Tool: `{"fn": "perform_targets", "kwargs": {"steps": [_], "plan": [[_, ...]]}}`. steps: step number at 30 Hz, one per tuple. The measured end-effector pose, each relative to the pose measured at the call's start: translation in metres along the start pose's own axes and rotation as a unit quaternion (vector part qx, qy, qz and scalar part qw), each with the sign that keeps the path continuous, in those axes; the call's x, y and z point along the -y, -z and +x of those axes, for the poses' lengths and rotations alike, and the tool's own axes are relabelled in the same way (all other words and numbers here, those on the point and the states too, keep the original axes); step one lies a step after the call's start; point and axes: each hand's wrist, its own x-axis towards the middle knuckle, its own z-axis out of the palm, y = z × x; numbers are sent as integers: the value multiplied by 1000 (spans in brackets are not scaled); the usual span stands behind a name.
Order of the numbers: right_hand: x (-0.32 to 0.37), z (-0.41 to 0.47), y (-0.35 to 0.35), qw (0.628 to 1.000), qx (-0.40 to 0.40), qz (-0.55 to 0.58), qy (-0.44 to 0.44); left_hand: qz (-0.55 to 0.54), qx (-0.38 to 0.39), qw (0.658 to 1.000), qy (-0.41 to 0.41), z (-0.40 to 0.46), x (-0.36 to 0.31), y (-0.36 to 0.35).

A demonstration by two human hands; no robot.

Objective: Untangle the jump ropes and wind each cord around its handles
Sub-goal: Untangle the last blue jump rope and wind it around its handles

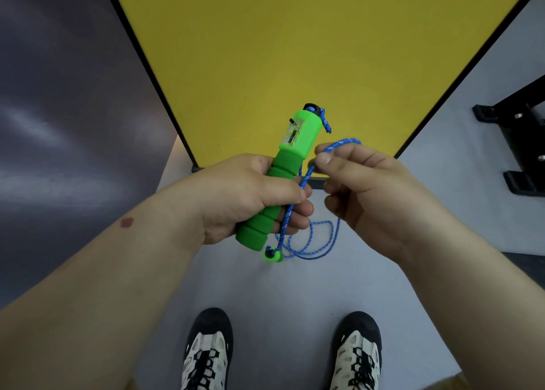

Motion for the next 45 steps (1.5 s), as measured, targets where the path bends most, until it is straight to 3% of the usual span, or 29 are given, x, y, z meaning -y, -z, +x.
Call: {"fn": "perform_targets", "kwargs": {"steps": [3, 13, 20, 30, 33, 38, 45], "plan": [[-2, -2, -3, 999, 28, -35, -8, 2, 1, 1000, -1, 1, 1, 0], [4, 3, 2, 995, -85, 31, 51, -9, 1, 1000, 0, 0, 0, -1], [0, -1, -1, 999, 35, -29, -17, -6, 4, 1000, 2, 0, 0, -1], [4, 3, 3, 994, -88, 33, 57, -10, 4, 1000, 7, 1, 1, -2], [2, 3, 3, 996, -71, 43, 39, -8, 5, 1000, 3, 0, 1, -1], [0, -2, -1, 999, 30, -18, -15, -5, 0, 1000, 0, 1, 1, -1], [2, 2, 1, 998, -47, 35, 29, -3, -6, 1000, -3, 2, 1, 0]]}}
